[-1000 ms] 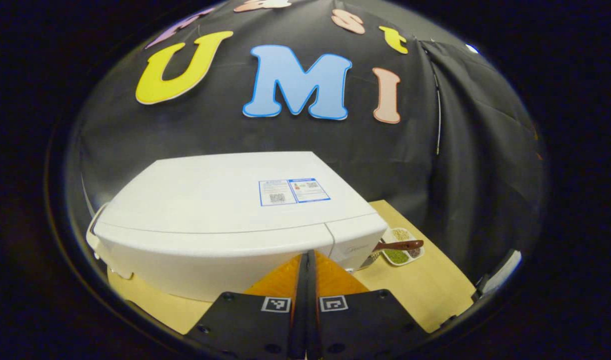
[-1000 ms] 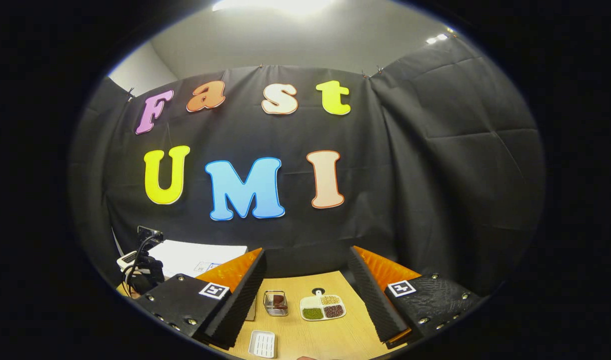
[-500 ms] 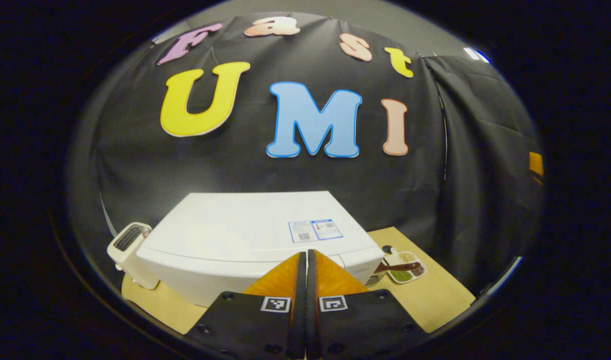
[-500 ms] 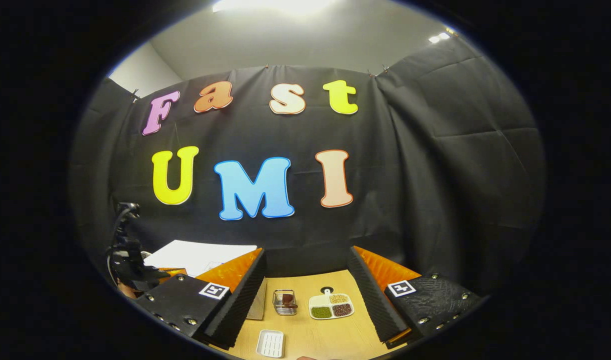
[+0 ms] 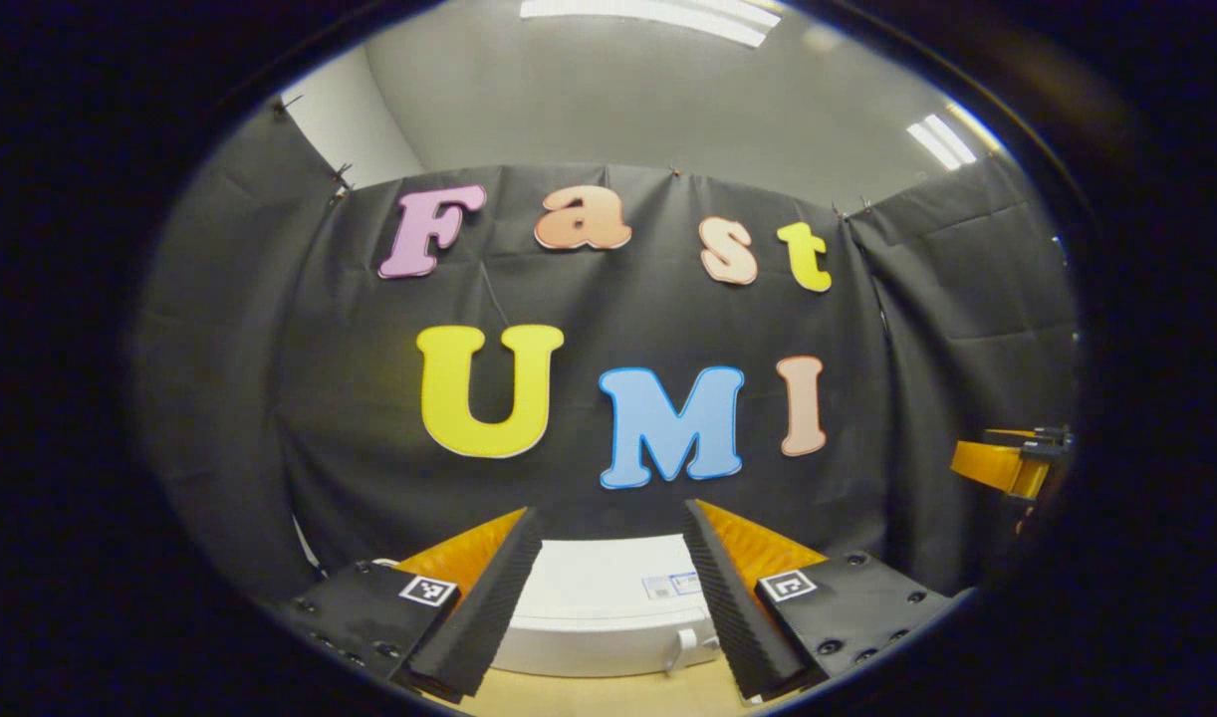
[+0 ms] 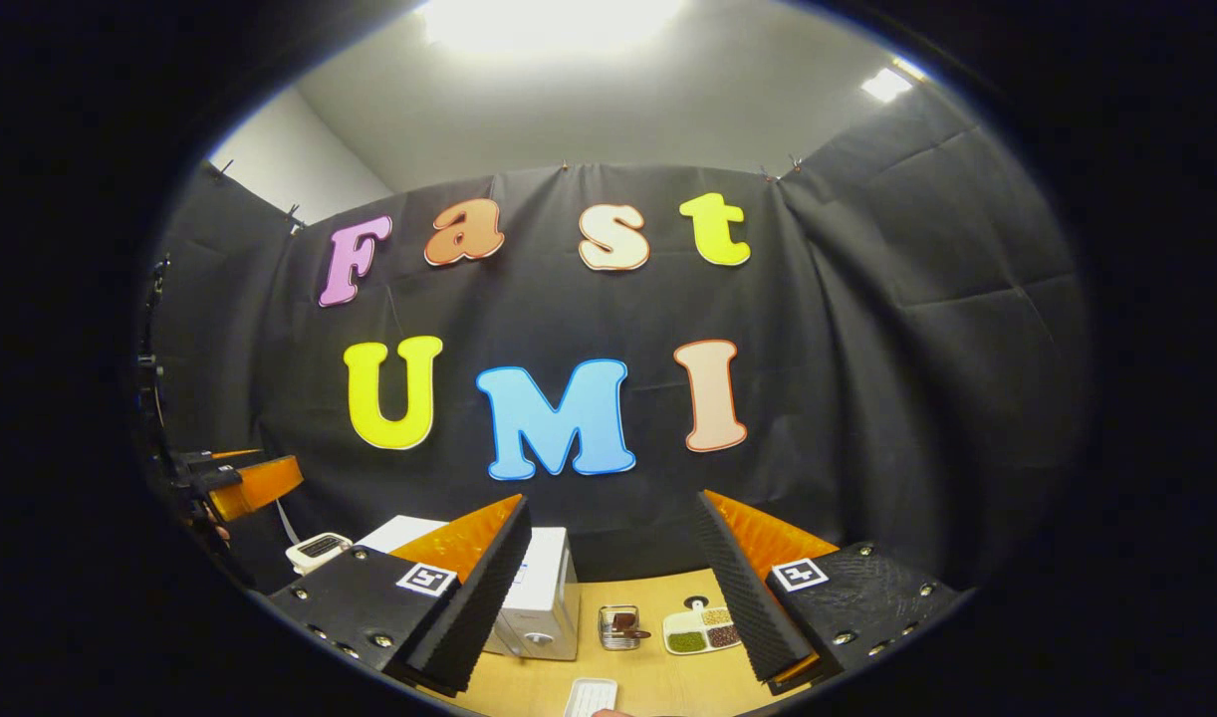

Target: Open the microwave oven with the left hand, put the food in, and close the microwave oven.

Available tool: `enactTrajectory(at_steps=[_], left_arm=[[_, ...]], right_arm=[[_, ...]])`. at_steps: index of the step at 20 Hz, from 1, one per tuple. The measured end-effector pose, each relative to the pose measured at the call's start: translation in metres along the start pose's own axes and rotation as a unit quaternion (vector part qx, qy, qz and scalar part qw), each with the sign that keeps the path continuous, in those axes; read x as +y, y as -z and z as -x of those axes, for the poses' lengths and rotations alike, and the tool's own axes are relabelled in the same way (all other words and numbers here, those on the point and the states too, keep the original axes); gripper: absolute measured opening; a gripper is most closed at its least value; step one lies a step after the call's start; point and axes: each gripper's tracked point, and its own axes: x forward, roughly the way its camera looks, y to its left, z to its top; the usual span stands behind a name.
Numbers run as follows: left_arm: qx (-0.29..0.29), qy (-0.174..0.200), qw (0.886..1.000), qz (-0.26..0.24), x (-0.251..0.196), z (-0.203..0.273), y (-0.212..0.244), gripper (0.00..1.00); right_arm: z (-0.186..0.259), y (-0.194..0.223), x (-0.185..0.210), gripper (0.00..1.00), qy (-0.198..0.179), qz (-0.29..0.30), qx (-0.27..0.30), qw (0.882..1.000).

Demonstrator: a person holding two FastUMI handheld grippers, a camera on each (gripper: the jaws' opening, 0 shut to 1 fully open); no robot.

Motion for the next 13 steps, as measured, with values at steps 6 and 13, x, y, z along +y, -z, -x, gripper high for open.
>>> enactTrajectory(at_steps=[6,13], left_arm=[[-0.013,-0.01,1.0,0.027,0.036,0.036,-0.024,0.95],[-0.016,-0.008,0.999,0.033,0.063,0.052,-0.026,0.96]], right_arm=[[0.017,-0.019,0.029,0.99,0.003,0.015,-0.017,1.0],[0.037,-0.021,0.052,0.99,0.009,0.028,-0.014,0.999]])
